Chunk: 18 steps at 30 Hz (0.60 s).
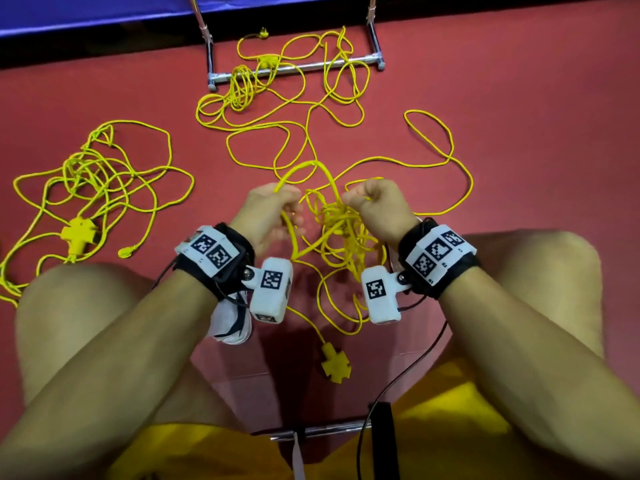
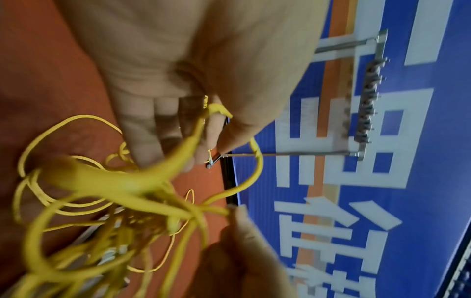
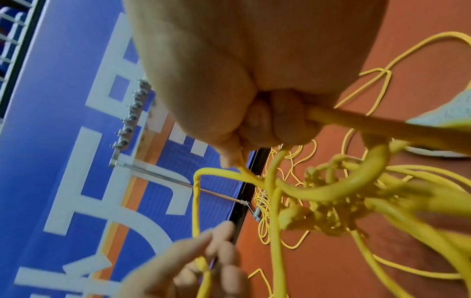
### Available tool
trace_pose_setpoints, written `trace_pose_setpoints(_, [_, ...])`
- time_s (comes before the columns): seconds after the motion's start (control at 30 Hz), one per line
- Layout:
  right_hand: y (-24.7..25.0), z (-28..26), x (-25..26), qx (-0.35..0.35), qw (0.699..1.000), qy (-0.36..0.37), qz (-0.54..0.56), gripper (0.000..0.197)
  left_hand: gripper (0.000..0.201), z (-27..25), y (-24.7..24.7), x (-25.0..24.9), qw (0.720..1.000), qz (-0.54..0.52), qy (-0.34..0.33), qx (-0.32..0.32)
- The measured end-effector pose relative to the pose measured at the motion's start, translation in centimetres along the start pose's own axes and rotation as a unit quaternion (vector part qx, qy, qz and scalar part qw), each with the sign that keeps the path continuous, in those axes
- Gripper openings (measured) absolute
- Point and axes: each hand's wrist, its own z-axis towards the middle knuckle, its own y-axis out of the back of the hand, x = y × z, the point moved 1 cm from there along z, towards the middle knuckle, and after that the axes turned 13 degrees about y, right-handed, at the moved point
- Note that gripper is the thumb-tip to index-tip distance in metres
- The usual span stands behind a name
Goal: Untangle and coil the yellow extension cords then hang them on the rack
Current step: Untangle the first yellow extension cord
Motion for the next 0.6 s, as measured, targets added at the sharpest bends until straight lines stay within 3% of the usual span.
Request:
trace_pose_setpoints(0.07, [0.4,-0.1,0.9,-0.017,0.996,0.015,0.088,0.027,0.014,-0.5,-0.8,0.8,0.998,0.057,0.007,0.024])
trace_pose_setpoints(0.13, [0.6,-0.3,1.6,0.004,0.989,0.033,0.146,0.026,0.017,-0.3,-1.2,1.5,0.990,0.137,-0.017,0.005])
trace_pose_setpoints(0.23, [0.4,-0.8,2.1,0.067,0.977,0.043,0.199,0.025,0.065,0.3,-0.9,1.7,0.961,0.254,-0.103,-0.034])
trace_pose_setpoints(0.3, [0.2,-1.0,2.3,0.089,0.967,0.050,0.233,0.024,0.077,0.5,-0.5,1.6,0.933,0.327,-0.147,-0.038])
trace_pose_setpoints(0.4, [0.6,-1.0,2.8,0.091,0.962,0.051,0.252,0.023,0.055,0.7,-0.3,1.6,0.902,0.382,-0.199,-0.044])
trace_pose_setpoints(0.5, [1.0,-0.7,2.6,0.058,0.965,0.046,0.252,0.018,0.009,0.4,-0.5,1.5,0.902,0.342,-0.259,-0.055])
trace_pose_setpoints(0.6, [1.1,-0.3,2.2,0.029,0.970,0.018,0.241,0.012,0.020,0.9,0.5,0.5,0.928,0.294,-0.202,-0.110])
